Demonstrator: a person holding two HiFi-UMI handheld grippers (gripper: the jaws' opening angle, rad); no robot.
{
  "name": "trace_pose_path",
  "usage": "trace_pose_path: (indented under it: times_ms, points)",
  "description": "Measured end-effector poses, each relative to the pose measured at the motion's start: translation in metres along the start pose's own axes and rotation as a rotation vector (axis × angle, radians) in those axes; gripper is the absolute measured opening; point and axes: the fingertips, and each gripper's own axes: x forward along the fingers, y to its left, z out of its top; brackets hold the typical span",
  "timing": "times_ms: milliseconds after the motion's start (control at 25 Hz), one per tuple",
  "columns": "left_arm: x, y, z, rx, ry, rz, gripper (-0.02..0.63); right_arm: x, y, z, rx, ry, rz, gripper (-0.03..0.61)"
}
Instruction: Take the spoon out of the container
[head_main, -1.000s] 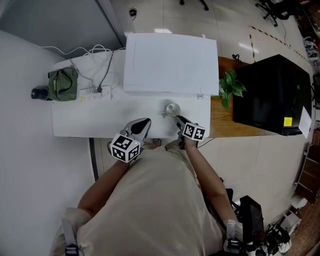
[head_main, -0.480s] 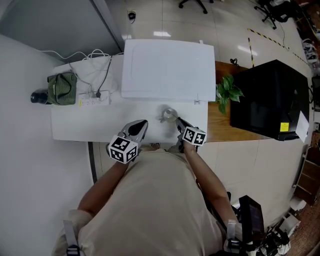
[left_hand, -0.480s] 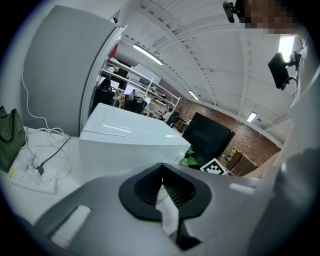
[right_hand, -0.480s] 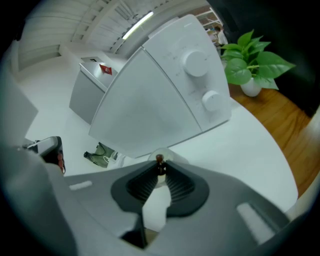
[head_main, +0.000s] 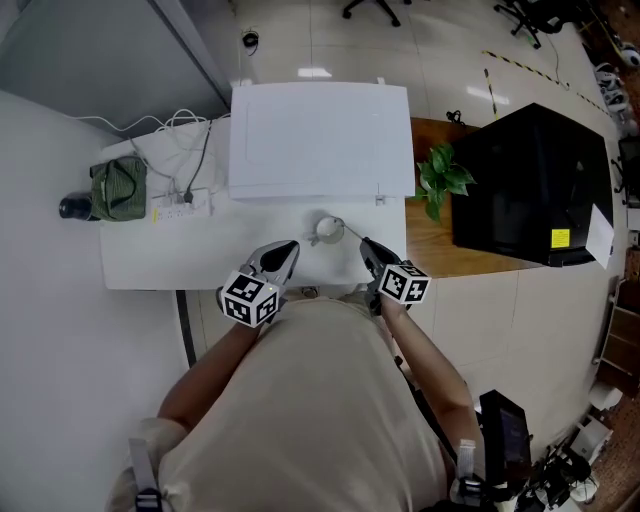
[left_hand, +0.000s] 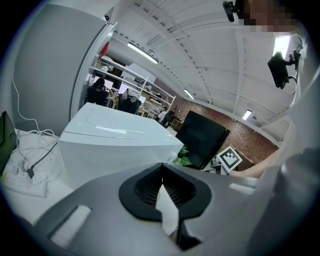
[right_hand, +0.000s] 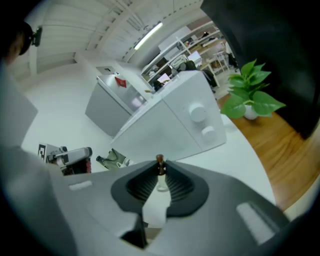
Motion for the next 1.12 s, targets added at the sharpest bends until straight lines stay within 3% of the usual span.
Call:
trace_pose_path:
  times_ms: [280,720,1120]
  points:
    - [-0.001,-0.002,0.006,0.011,-0.022,0.016,-0.020,-0.019,-0.049,0.009,0.035,-0.079,-0.075,0.041]
    - [-0.025,0.007,-0.004,0.009,-0.020,0.088,-0.020,0.003,-0.115,-0.029,0.113,-0.071,-0.133,0.041]
    - [-0.046,0.008,-0.018,0.021,0.008,0.118,-0.020,0.024,-0.141,-0.054,0.246,-0.113,-0.120,0.041]
